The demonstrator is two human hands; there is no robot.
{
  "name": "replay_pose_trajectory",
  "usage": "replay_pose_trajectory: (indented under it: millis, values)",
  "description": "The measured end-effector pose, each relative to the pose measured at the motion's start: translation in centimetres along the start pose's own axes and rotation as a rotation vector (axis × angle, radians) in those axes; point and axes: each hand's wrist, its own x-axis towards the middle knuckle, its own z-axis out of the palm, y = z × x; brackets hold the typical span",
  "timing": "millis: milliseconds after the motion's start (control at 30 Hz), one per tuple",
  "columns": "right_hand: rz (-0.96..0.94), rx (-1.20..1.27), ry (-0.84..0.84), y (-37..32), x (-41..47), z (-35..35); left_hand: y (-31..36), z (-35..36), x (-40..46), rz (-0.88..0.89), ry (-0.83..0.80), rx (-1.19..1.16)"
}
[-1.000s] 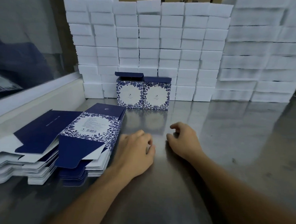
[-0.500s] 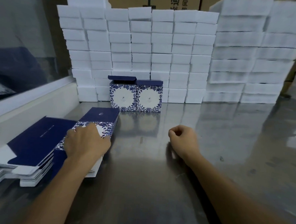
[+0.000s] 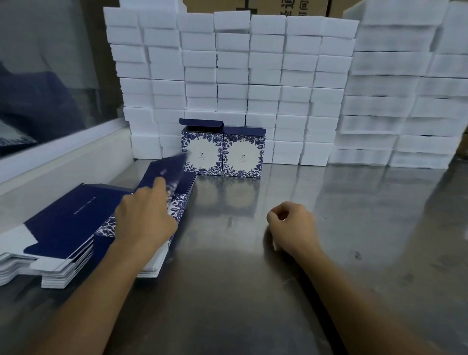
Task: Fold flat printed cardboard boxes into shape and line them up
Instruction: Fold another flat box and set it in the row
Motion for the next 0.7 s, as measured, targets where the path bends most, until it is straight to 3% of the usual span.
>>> replay_pose_trajectory:
  millis: [133, 267, 367, 500, 700]
  values:
    - [0.012, 0.137, 0.031, 0.3, 0.0, -0.4, 0.3, 0.4, -0.6, -0.079, 0.005, -0.098]
    - [-0.004, 0.228, 0.017, 0.5, -0.3, -0.6, 1.3, 0.4, -1.2, -0.006, 0.186, -0.072]
    - [-0.035, 0.233, -0.016, 0.4, -0.6, -0.5, 1.7, -0.5, -1.3, 0.142, 0.406, -0.114]
    - [-0.110, 0.335, -0.028, -0.6, -1.4, -0.5, 2.8, -0.9, -1.8, 0.481, 0.607, -0.159]
    - [0.075, 0.934, -0.454, -3.7, -3.3, 0.2, 6.7, 1.5, -4.8, 0.785, 0.524, -0.234]
